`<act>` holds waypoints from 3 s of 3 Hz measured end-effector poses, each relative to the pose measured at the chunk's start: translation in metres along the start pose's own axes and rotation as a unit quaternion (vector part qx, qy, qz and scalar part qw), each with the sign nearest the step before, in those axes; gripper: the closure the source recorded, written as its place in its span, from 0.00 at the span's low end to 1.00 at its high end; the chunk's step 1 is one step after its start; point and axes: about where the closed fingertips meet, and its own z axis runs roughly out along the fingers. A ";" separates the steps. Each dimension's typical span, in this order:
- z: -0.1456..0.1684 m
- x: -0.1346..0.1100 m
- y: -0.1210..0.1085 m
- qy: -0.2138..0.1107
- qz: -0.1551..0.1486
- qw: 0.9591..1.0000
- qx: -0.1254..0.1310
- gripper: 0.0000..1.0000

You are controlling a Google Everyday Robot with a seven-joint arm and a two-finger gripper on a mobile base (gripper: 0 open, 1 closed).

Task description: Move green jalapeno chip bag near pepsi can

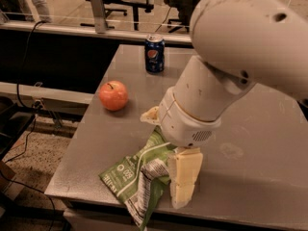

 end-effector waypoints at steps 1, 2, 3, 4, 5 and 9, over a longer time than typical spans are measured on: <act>0.009 0.001 -0.002 0.018 -0.013 1.000 -0.004 0.18; 0.012 0.008 -0.007 0.034 -0.019 0.999 -0.005 0.42; 0.003 0.017 -0.018 0.046 -0.011 0.999 0.002 0.64; -0.020 0.035 -0.043 0.055 0.010 0.998 0.026 0.88; -0.046 0.062 -0.076 0.063 0.030 0.996 0.056 1.00; -0.083 0.178 -0.195 0.044 0.165 0.977 0.128 1.00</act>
Offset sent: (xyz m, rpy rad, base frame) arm 0.0196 -0.0058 -0.0221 -0.1032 -0.0293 0.0405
